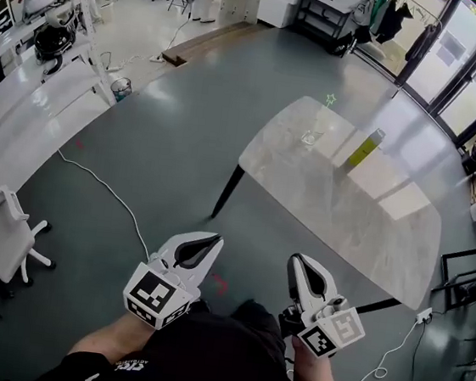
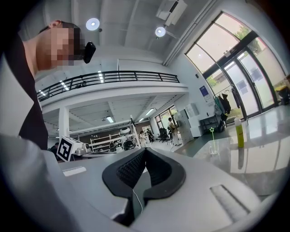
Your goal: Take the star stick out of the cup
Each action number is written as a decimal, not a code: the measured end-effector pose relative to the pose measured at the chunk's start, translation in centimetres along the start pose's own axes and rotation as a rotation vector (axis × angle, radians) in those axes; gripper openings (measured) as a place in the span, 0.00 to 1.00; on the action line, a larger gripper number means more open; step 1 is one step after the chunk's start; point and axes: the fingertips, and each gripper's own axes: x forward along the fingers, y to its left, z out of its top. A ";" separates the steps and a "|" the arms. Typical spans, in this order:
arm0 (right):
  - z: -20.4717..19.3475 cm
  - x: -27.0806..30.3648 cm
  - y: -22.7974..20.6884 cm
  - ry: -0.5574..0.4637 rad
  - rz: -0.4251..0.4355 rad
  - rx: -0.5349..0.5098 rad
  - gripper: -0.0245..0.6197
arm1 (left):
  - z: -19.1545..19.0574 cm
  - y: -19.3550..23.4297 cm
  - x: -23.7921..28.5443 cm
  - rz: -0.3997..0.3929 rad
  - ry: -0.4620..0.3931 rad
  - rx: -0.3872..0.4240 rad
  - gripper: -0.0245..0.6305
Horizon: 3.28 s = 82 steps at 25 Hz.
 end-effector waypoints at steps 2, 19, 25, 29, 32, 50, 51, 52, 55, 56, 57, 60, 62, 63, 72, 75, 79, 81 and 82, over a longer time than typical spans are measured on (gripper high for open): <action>-0.2 0.4 -0.4 0.007 -0.008 0.011 0.06 | -0.2 0.6 0.4 -0.005 0.009 -0.009 0.04; 2.0 6.8 -11.4 0.009 0.033 0.087 0.06 | 1.4 3.6 12.6 -0.006 0.053 0.007 0.04; 3.9 8.5 -16.5 0.002 0.047 0.106 0.06 | 2.9 4.3 18.2 0.005 0.062 0.016 0.04; 5.1 8.9 -19.6 -0.004 0.052 0.116 0.06 | 3.5 4.3 21.4 0.015 0.076 0.019 0.04; 6.0 8.8 -21.9 -0.008 0.058 0.120 0.06 | 3.9 4.0 23.3 0.031 0.085 0.020 0.04; 5.9 12.4 -29.8 0.025 0.032 0.160 0.06 | 4.2 7.0 32.8 -0.007 0.070 -0.044 0.04; 6.2 13.1 -30.2 0.026 0.028 0.159 0.06 | 4.6 7.6 33.6 -0.016 0.068 -0.048 0.04; 6.6 13.9 -30.6 0.028 0.022 0.158 0.06 | 5.0 8.2 34.4 -0.025 0.066 -0.051 0.04; 7.6 16.1 -32.4 0.033 -0.004 0.157 0.06 | 5.7 10.0 37.1 -0.059 0.067 -0.054 0.04; 7.8 16.9 -33.0 0.031 -0.013 0.158 0.06 | 5.9 10.6 38.0 -0.070 0.066 -0.053 0.04; 8.0 17.7 -33.5 0.029 -0.021 0.159 0.06 | 6.0 11.2 38.9 -0.082 0.065 -0.050 0.04; 8.5 20.3 -34.6 0.030 -0.042 0.163 0.06 | 6.4 12.9 41.3 -0.124 0.063 -0.045 0.04; 8.7 22.1 -35.2 0.032 -0.054 0.170 0.06 | 6.7 14.1 42.8 -0.150 0.065 -0.039 0.04; 8.9 22.9 -35.5 0.033 -0.060 0.174 0.06 | 6.8 14.7 43.5 -0.159 0.064 -0.035 0.04; 7.5 25.2 -38.2 0.061 -0.151 0.244 0.06 | 5.5 17.5 49.6 -0.251 0.103 -0.060 0.04; 6.6 25.0 -39.3 0.071 -0.160 0.281 0.06 | 4.6 17.4 51.4 -0.258 0.123 -0.094 0.04; 5.8 25.4 -40.8 0.078 -0.140 0.308 0.06 | 3.8 17.4 53.6 -0.246 0.136 -0.100 0.04; 5.0 25.7 -41.5 0.100 -0.122 0.315 0.06 | 3.8 17.5 54.6 -0.218 0.128 -0.084 0.04; 4.7 25.9 -41.8 0.112 -0.111 0.313 0.06 | 3.8 17.6 55.1 -0.206 0.124 -0.079 0.05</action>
